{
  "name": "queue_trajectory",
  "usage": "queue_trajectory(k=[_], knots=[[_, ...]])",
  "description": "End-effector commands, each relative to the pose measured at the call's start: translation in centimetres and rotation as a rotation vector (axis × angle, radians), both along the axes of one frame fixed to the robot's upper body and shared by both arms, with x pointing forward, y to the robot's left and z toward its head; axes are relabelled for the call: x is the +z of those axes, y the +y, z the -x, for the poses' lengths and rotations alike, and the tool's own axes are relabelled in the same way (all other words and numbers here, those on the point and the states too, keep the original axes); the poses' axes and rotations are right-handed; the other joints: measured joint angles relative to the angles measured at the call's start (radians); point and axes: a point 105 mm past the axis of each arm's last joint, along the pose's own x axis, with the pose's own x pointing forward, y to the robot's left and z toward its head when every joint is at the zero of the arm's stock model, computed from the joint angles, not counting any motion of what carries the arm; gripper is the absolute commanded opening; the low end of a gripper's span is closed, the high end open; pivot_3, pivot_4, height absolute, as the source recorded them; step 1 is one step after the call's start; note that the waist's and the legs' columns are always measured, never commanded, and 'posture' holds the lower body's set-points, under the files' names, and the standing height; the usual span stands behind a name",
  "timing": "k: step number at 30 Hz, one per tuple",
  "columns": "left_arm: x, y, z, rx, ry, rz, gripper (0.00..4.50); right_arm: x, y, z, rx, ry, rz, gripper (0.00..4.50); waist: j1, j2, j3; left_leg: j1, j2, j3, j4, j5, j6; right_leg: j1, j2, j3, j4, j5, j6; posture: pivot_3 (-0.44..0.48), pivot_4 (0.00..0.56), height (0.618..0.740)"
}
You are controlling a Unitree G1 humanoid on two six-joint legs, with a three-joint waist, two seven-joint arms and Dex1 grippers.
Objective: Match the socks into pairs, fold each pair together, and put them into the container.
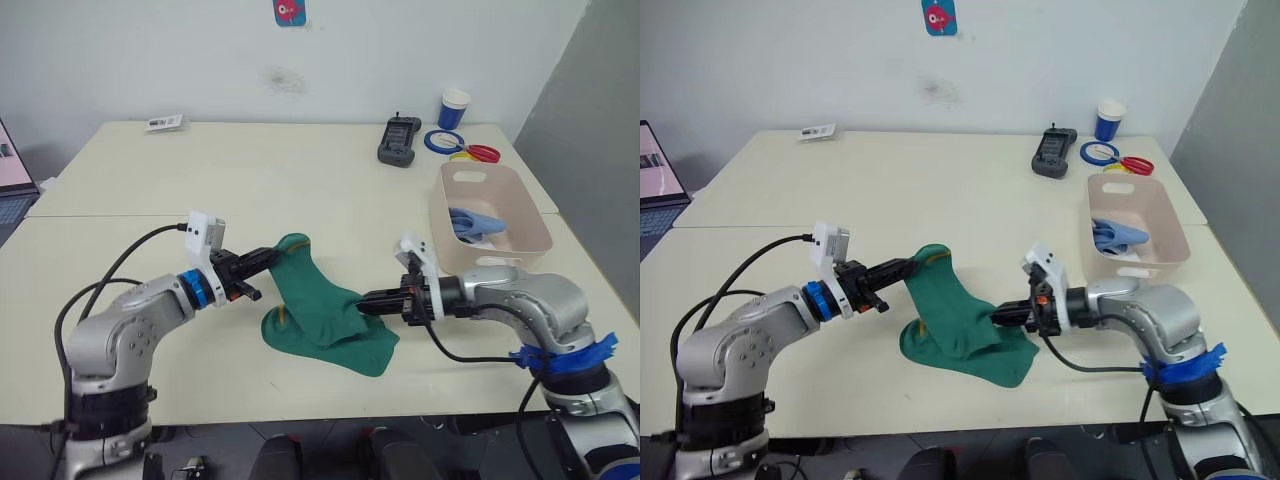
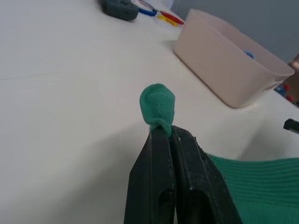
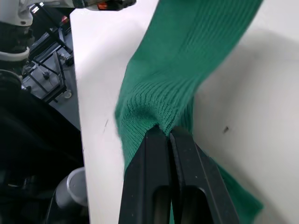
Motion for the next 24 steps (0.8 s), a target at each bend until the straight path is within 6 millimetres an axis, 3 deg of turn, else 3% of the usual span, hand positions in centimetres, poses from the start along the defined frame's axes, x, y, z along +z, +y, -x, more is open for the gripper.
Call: queue_trajectory(k=[1,10,16,19,23,24], knots=[[1.0,-0.7,1.7,0.068,-0.035,0.054,0.0,1.0,-1.0,0.6,0.062,-0.015,-0.018,0.03,0.0,0.0,0.0,0.0,0.0,0.0,0.0,0.0,0.0,0.001,0.0,0.0,0.0,0.0,0.0,0.0,0.15,0.74],[-3.1,-1.1,6.0,0.26,0.058,0.083,0.0,-0.3,-1.8,-0.5,0.124,0.03,0.028,0.03,-0.007,-0.001,0.0,0.002,-0.001,0.0,0.0,0.0,0.0,0.001,0.001,0.002,0.0,0.001,0.002,0.0,0.15,0.74],[-4.8,-1.6,6.7,0.245,0.088,0.074,0.0,-2.2,-1.8,-0.7,0.117,0.023,0.069,0.03,0.001,-0.001,0.0,0.001,-0.002,0.001,0.001,0.0,0.0,0.002,0.002,0.001,-0.001,0.001,0.001,0.0,0.15,0.74],[-5.1,-1.4,6.5,0.258,0.079,0.08,0.66,-2.6,-2.2,-0.7,0.096,0.021,0.08,0.7,0.001,-0.001,0.0,0.001,-0.002,0.001,0.0,0.0,0.0,0.002,0.002,0.002,-0.002,0.001,0.001,0.0,0.15,0.74],[-5.7,-0.6,7.7,0.249,0.103,0.074,1.91,-2.7,-3.8,-1.3,-0.015,0.011,0.091,2.07,0.0,-0.001,0.0,0.001,-0.002,0.001,0.0,0.0,0.0,0.001,0.002,0.002,-0.002,0.001,0.001,0.0,0.15,0.74],[-5.7,-0.1,8.1,0.25,0.111,0.072,2.22,-2.6,-4.3,-1.3,-0.04,0.006,0.088,2.09,0.0,-0.001,0.0,0.001,-0.002,0.001,0.0,0.0,0.0,0.001,0.002,0.002,-0.002,0.001,0.001,0.0,0.15,0.74]])
